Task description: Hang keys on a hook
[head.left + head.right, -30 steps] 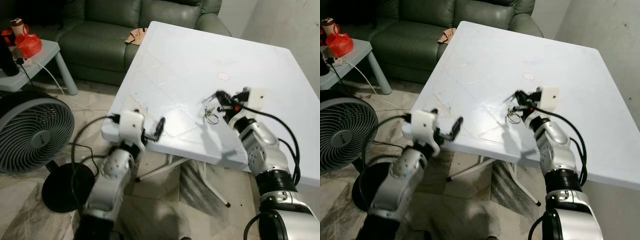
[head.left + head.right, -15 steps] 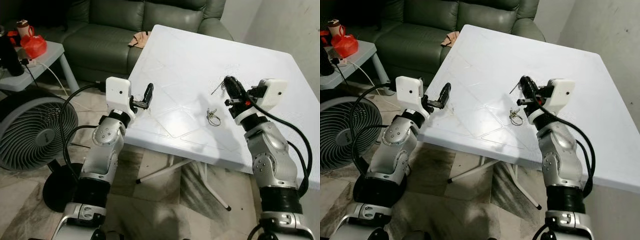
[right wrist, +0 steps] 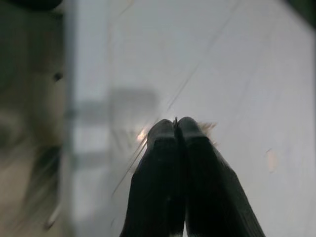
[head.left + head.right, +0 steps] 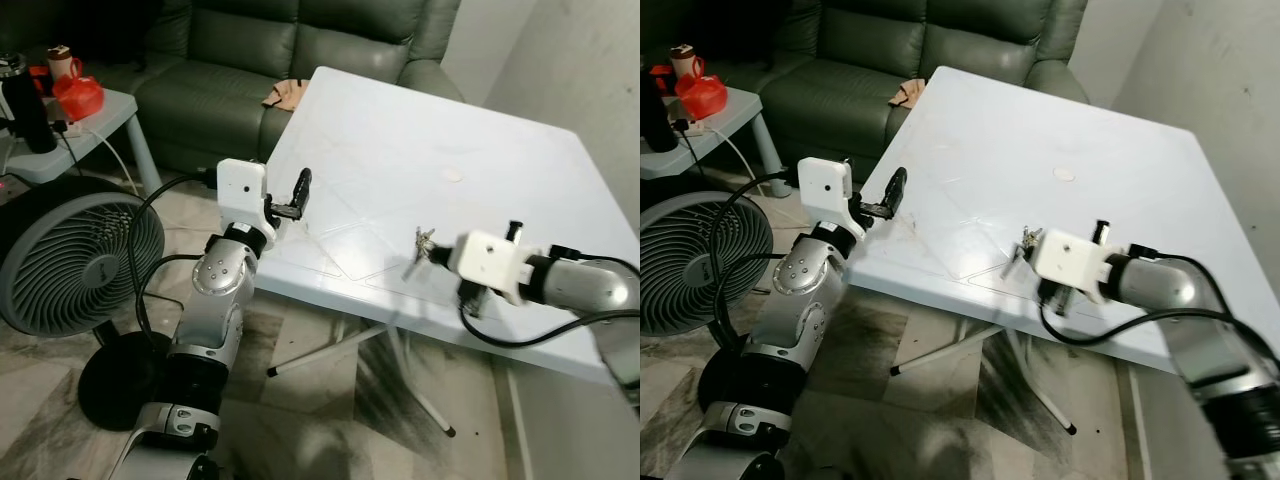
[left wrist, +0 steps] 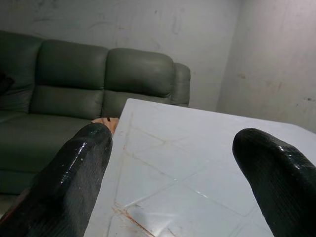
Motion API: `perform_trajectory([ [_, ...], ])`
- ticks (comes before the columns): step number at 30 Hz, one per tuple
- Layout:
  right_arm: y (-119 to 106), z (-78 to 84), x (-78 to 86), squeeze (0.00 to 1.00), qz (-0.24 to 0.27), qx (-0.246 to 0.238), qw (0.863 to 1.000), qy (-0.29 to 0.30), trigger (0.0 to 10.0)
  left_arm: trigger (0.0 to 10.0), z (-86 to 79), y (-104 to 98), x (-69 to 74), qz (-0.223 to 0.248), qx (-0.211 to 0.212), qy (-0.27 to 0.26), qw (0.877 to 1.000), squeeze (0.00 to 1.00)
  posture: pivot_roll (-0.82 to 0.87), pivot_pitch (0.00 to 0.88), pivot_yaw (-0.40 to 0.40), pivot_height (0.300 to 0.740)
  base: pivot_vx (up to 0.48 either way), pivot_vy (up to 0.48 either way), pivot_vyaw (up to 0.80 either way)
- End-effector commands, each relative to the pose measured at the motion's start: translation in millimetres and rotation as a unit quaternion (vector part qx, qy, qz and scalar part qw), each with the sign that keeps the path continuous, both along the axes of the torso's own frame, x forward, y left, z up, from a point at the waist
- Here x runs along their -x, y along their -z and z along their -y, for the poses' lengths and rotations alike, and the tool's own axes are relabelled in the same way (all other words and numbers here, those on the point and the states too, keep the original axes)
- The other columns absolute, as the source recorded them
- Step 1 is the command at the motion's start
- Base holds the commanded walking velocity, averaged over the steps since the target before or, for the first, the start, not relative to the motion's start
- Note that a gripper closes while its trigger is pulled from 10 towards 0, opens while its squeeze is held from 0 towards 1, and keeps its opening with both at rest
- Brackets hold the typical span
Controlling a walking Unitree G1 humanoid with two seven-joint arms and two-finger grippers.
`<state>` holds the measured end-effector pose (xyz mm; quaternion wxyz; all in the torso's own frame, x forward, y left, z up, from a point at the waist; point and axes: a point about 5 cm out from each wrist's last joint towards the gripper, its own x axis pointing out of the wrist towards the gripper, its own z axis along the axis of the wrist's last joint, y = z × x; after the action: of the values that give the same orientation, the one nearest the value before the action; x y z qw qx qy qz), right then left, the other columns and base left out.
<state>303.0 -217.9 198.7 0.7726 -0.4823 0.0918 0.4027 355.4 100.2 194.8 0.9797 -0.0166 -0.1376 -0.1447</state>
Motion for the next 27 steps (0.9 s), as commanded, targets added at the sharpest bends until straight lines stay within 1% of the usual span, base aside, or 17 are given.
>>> perform_trajectory([
  [1, -1.4, -2.6, 8.3, 0.00, -0.035, 0.015, 0.999, -0.031, 10.0, 10.0, 4.1, 0.1, 0.8, 0.002, 0.005, 0.003, 1.000, 0.00, 0.00, 0.013, -0.152, 0.711, 0.000, 0.000, 0.00],
  [2, -4.1, -4.8, 11.2, 0.00, -0.050, -0.004, 0.998, -0.041, 10.0, 10.0, 4.7, 0.3, 1.1, 0.003, 0.006, 0.003, 1.000, 0.00, 0.00, 0.017, -0.157, 0.711, 0.000, 0.000, 0.00],
  [3, -10.4, -11.4, 12.9, 0.00, -0.075, -0.070, 0.994, -0.043, 10.0, 10.0, 5.5, 0.4, 1.4, 0.003, 0.008, 0.004, 1.000, 0.00, 0.00, 0.018, -0.162, 0.711, 0.000, 0.000, 0.00],
  [4, -21.5, -24.5, 16.4, 0.00, -0.112, -0.177, 0.976, -0.065, 10.0, 10.0, 6.5, 1.0, 2.1, 0.003, 0.014, 0.005, 1.000, 0.00, 0.00, 0.018, -0.162, 0.711, 0.000, 0.000, 0.00],
  [5, -21.5, -24.5, 16.4, 0.00, -0.112, -0.177, 0.976, -0.065, 10.0, 10.0, 6.5, 1.0, 2.1, 0.003, 0.014, 0.005, 1.000, 0.00, 0.00, 0.018, -0.162, 0.711, 0.000, 0.000, 0.00],
  [6, -34.8, -33.5, 14.3, 0.00, -0.129, -0.295, 0.943, -0.079, 10.0, 10.0, 9.0, 1.9, 2.7, 0.002, 0.017, 0.007, 1.000, 0.00, -0.01, 0.025, -0.169, 0.711, 0.000, 0.000, 0.00],
  [7, -40.6, -36.2, 11.1, 0.00, -0.137, -0.357, 0.921, -0.079, 10.0, 10.0, 10.9, 2.2, 3.0, 0.001, 0.019, 0.010, 1.000, 0.00, -0.01, 0.025, -0.169, 0.711, 0.000, 0.000, 0.00],
  [8, -40.6, -36.2, 11.1, 0.00, -0.137, -0.357, 0.921, -0.079, 10.0, 10.0, 10.9, 2.2, 3.0, 0.001, 0.019, 0.010, 1.000, 0.00, -0.01, 0.025, -0.169, 0.711, 0.000, 0.000, 0.00],
  [9, -48.4, -36.9, 2.3, 0.00, -0.135, -0.446, 0.883, -0.058, 10.0, 10.0, 13.3, 2.2, 3.1, 0.002, 0.020, 0.012, 1.000, 0.00, -0.01, 0.030, -0.173, 0.711, 0.000, 0.000, 0.00],
  [10, -48.4, -36.9, 2.3, 0.00, -0.135, -0.446, 0.883, -0.058, 10.0, 10.0, 13.3, 2.2, 3.1, 0.002, 0.020, 0.012, 1.000, 0.00, -0.01, 0.030, -0.173, 0.711, 0.000, 0.000, 0.00],
  [12, -57.1, -36.0, -6.7, 0.00, -0.152, -0.540, 0.827, -0.037, 10.0, 10.0, 15.9, 1.3, 3.0, 0.004, 0.024, 0.017, 1.000, 0.00, -0.01, 0.033, -0.177, 0.711, 0.000, 0.000, 0.00],
  [14, -62.3, -27.2, -26.1, 0.00, -0.139, -0.647, 0.749, 0.035, 10.0, 10.0, 19.0, -0.7, 2.1, 0.007, 0.021, 0.020, 1.000, 0.00, -0.01, 0.038, -0.178, 0.711, 0.000, 0.000, 0.00],
  [18, -53.7, -24.4, -30.7, 0.00, -0.100, -0.668, 0.731, 0.096, 10.0, 10.0, 21.9, -3.3, 0.9, 0.011, 0.020, 0.027, 0.999, 0.00, -0.01, 0.042, -0.175, 0.711, 0.000, 0.000, 0.00],
  [19, -47.0, -23.2, -32.7, 0.00, -0.101, -0.689, 0.707, 0.126, 10.0, 10.0, 23.6, -5.4, 0.0, 0.014, 0.018, 0.033, 0.999, 0.00, -0.01, 0.044, -0.172, 0.711, 0.000, 0.000, 0.00],
  [20, -45.0, -22.5, -33.7, 0.00, -0.104, -0.697, 0.696, 0.136, 10.0, 10.0, 24.2, -6.0, -0.3, 0.015, 0.017, 0.035, 0.999, 0.00, -0.01, 0.044, -0.172, 0.711, 0.000, 0.000, 0.00],
  [24, -33.2, -14.6, -38.0, 0.00, -0.084, -0.691, 0.690, 0.197, 10.0, 10.0, 26.8, -9.2, -2.1, 0.020, 0.013, 0.043, 0.999, 0.00, -0.01, 0.046, -0.171, 0.711, 0.000, 0.000, 0.00],
  [27, -30.9, -9.2, -39.8, 0.00, -0.070, -0.712, 0.661, 0.227, 10.0, 10.0, 28.4, -11.7, -4.2, 0.023, 0.012, 0.048, 0.999, 0.00, -0.01, 0.048, -0.166, 0.711, 0.000, 0.000, 0.00],
])
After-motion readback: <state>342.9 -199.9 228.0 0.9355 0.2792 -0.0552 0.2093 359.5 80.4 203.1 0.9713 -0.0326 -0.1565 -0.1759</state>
